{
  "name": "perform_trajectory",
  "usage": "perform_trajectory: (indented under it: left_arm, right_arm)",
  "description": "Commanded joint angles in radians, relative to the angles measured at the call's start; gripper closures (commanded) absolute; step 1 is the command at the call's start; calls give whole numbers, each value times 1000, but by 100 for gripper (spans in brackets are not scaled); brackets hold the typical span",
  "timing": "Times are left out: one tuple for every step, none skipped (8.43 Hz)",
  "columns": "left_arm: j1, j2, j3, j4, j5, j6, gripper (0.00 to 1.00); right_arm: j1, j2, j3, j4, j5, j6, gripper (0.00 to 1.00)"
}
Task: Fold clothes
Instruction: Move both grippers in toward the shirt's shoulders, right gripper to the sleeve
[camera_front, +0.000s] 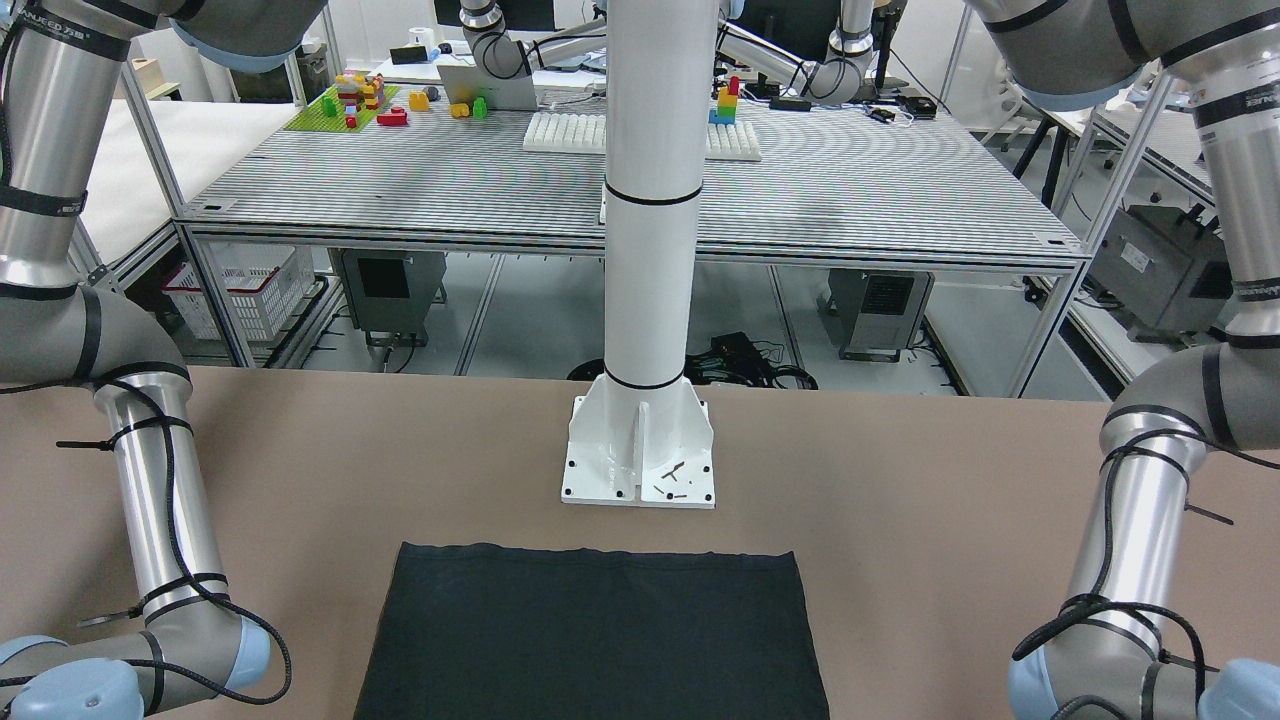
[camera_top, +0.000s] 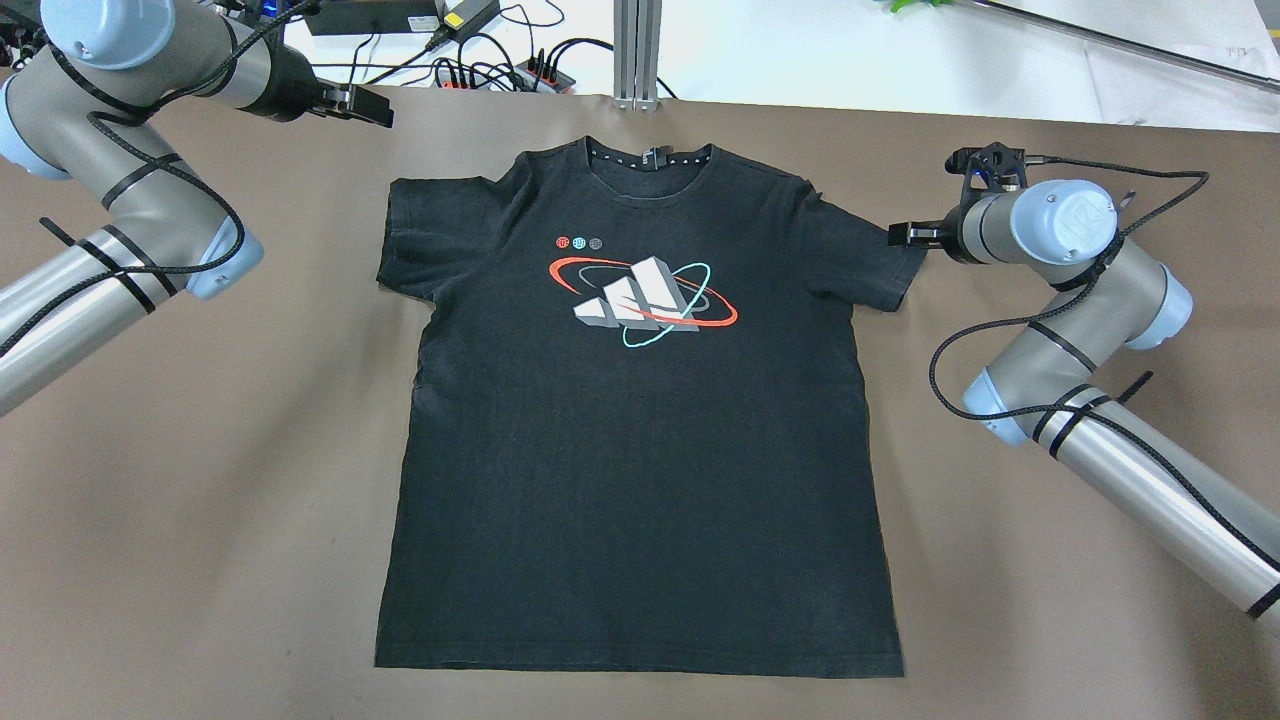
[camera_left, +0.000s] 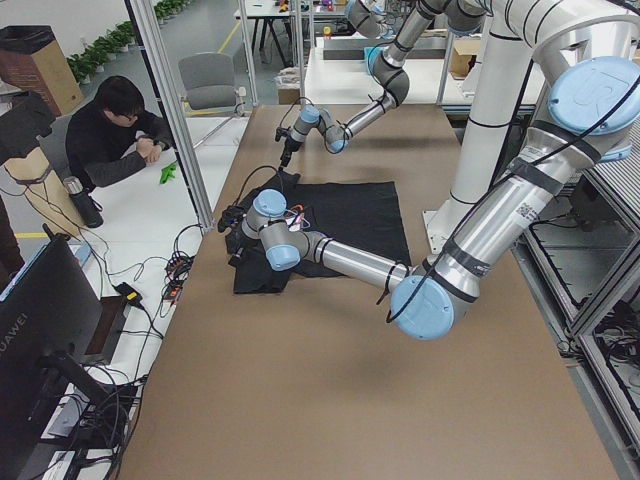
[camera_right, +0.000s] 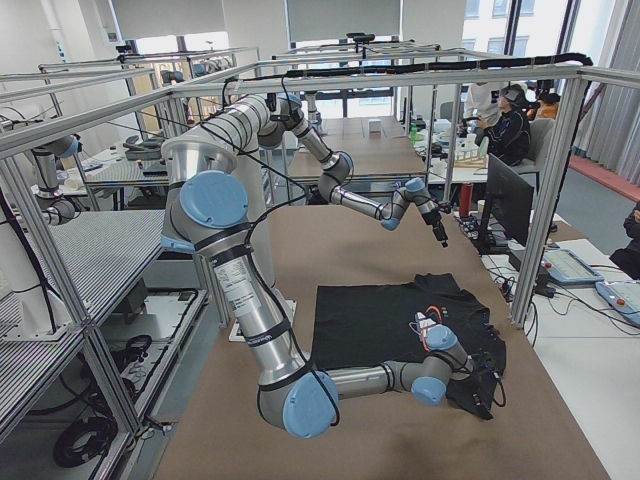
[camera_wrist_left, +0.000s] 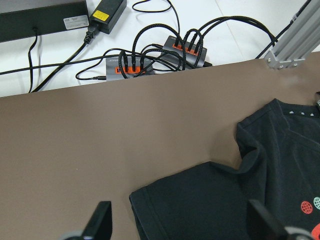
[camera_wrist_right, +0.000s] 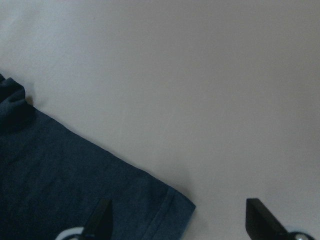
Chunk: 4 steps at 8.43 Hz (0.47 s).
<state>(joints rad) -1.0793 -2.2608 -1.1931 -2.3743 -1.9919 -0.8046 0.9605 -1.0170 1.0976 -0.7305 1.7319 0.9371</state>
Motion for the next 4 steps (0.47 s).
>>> perform_trajectory:
  left_arm:
    - [-1, -6, 9, 0, -1, -1, 5]
    - [-1, -6, 9, 0, -1, -1, 5]
    - [-1, -5, 9, 0, -1, -1, 5]
    - [-1, -6, 9, 0, -1, -1, 5]
  right_arm:
    - [-22, 23, -83, 77, 0, 6, 6]
    - [-26, 21, -88, 85, -2, 6, 6]
    - [-28, 18, -88, 85, -2, 6, 6]
    - [-31, 17, -88, 85, -2, 8, 12]
